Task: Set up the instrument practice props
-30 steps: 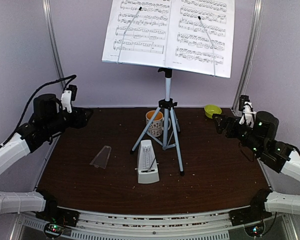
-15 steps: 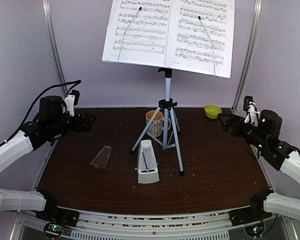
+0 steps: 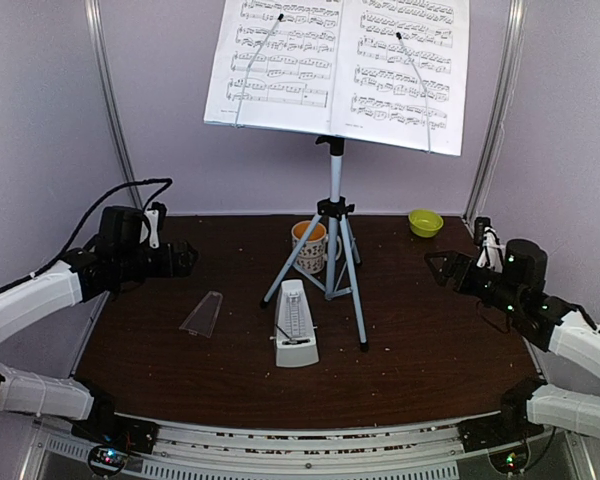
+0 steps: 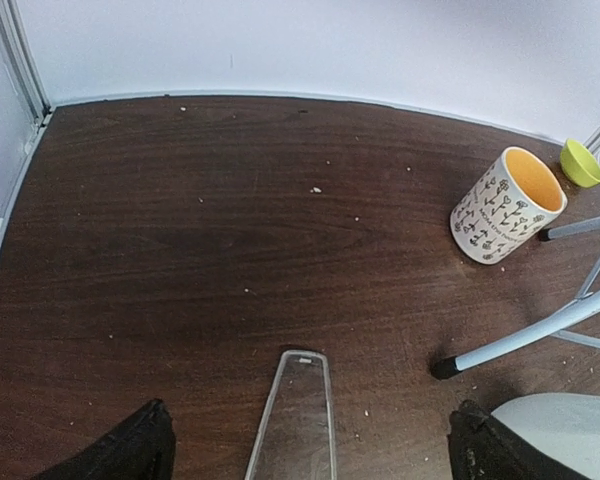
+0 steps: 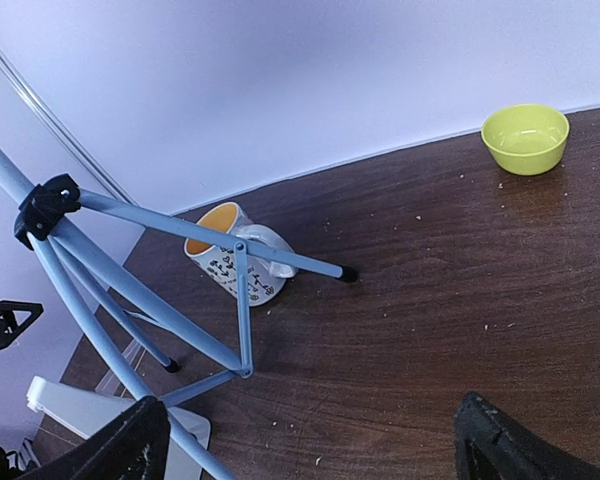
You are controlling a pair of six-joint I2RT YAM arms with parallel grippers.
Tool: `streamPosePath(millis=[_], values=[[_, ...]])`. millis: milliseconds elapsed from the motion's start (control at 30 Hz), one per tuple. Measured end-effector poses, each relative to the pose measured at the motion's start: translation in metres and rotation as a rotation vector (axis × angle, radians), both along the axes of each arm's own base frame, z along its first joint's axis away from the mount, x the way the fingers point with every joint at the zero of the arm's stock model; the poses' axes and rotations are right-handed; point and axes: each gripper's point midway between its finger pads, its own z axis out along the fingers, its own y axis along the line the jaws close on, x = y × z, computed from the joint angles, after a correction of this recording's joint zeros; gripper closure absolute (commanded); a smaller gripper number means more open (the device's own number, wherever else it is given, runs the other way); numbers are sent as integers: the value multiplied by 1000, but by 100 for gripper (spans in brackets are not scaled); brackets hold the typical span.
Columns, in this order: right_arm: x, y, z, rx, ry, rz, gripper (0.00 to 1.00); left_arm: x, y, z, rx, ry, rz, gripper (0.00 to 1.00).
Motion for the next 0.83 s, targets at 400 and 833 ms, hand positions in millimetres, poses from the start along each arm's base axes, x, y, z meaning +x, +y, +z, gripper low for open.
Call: streamPosePath(millis=[400, 833], values=[[5, 7, -11, 18, 23, 24, 0, 1, -4, -19, -42, 55, 16, 2], [6, 11, -13, 24, 27, 45, 0, 1, -2, -20, -43, 54, 29, 2]])
